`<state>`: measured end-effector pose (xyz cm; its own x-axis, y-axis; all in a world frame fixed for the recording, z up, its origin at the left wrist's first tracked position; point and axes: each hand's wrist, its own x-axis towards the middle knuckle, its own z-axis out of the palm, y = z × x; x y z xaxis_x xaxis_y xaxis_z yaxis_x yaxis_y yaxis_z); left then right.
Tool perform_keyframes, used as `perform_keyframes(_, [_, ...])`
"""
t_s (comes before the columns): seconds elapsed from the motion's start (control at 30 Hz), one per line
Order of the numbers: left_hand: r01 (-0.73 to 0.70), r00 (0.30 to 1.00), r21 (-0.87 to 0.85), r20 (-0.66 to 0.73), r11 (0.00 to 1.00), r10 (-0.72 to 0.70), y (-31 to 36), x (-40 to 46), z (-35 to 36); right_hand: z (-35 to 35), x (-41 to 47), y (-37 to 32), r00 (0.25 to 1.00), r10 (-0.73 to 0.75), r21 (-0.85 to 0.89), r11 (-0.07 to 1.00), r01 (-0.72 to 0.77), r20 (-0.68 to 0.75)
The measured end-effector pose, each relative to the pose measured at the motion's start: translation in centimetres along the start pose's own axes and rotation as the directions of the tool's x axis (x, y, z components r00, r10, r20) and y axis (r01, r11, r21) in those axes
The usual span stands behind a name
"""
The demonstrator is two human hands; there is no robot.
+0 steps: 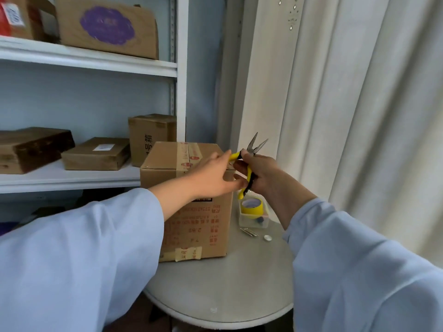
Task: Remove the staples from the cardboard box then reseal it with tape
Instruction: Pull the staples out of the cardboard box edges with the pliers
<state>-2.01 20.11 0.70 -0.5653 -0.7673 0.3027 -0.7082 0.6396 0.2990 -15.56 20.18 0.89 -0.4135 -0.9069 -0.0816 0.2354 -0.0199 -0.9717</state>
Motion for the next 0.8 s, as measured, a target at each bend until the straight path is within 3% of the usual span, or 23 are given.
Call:
perform_keyframes(0.17, [0.089, 0.996, 0.135, -0.018, 0.987, -0.087, -1.4, -0.2, -0.2, 3.1, -0.5, 0.2, 0.993, 0.093, 0.099, 0.99, -0.1, 0.068])
perform_keyframes(0.33, [0.166, 0.98, 0.102, -0.132, 0.981, -0.152, -1.8, 0.5, 0.1, 4.1, -0.6, 0.5, 0.998, -0.046, -0.057, 0.997, 0.049, 0.053])
perform_keyframes(0.4, [0.165, 0.973, 0.051, -0.169, 0.985, -0.155, -2.7, 1.1, -0.2, 3.8, -0.3, 0.2, 0.993, -0.122, -0.119, 0.985, 0.122, 0.007])
perform_keyframes(0.5, [0.198, 0.965, -0.054, -0.166, 0.979, -0.204, -4.4, 1.9, -1.1, 2.1, 1.0, -0.2, 0.969, -0.197, -0.074, 0.979, 0.188, -0.149])
perform_keyframes(0.57, [0.197, 0.968, -0.047, -0.149, 0.979, -0.202, -5.5, 2.3, -2.0, 1.0, 2.0, 0.1, 0.964, -0.199, -0.193, 0.967, 0.164, -0.176])
perform_keyframes(0.67, [0.158, 0.985, 0.054, -0.084, 0.986, -0.153, -6.8, 2.6, -3.6, 0.0, 2.9, 1.8, 0.982, -0.188, -0.447, 0.877, 0.177, 0.02])
perform_keyframes(0.8, [0.117, 0.986, 0.101, 0.108, 0.988, -0.128, -7.8, 3.5, -4.5, 0.0, 3.6, 4.2, 0.937, -0.143, -0.55, 0.777, 0.306, 0.319])
